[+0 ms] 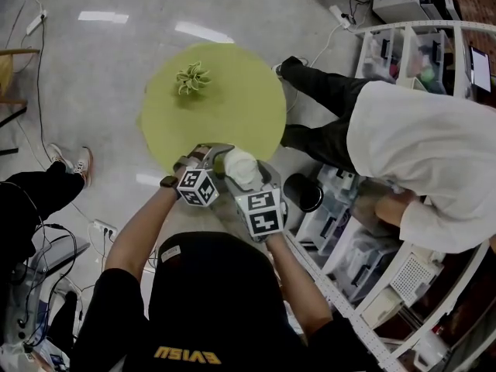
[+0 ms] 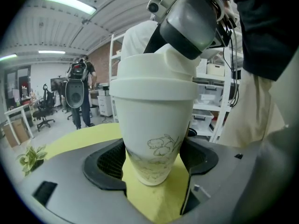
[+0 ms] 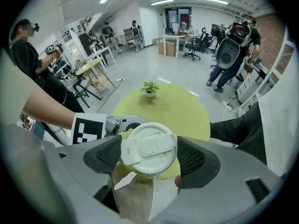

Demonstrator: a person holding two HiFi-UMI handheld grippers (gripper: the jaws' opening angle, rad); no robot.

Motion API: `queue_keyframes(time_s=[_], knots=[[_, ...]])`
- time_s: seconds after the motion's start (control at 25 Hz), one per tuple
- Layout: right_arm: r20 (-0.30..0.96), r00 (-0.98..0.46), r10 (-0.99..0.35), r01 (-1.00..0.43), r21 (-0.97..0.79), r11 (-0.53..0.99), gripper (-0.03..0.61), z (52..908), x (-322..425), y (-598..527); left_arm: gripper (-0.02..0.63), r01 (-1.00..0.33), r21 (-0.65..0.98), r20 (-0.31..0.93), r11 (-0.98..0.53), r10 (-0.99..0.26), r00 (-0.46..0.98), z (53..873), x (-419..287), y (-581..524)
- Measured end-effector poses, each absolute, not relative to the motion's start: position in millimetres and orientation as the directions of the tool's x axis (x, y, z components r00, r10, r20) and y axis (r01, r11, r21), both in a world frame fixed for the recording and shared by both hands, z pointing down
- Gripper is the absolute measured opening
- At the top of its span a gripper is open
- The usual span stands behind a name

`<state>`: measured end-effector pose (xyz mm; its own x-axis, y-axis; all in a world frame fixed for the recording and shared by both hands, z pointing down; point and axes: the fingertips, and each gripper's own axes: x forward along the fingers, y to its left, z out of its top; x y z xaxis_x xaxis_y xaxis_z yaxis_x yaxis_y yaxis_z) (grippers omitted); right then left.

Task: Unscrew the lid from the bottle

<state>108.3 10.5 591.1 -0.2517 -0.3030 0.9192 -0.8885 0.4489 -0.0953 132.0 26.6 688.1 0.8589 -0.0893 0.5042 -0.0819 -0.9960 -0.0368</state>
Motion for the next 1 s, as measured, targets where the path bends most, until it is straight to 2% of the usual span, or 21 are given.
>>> queue_keyframes(time_s=[0.24,0.56,1.0], knots=[[0.927,-0.271,-0.257,-0.816,-0.08,0.572,0.371,591.9,104.9,12.9,0.376,-0.068,-0.026,0.506,-0.997,-0.072,0.86,689.1,131.4,27.2],[0.937,-0.303,-0.176,-0.648,-0.067,0.759,0.371,593.4,98.8,15.4,0.376,-0.059,-0.015,0.513,-0.998,-0.059,0.856,691.5,130.6,27.2],[0.96,-0.273,-0.065,-0.404,-0.053,0.913,0.371,595.6,96.1,23.0,0.376,-0.059,-0.004,0.515,-0.998,-0.053,0.856,692.4,130.8,27.6]])
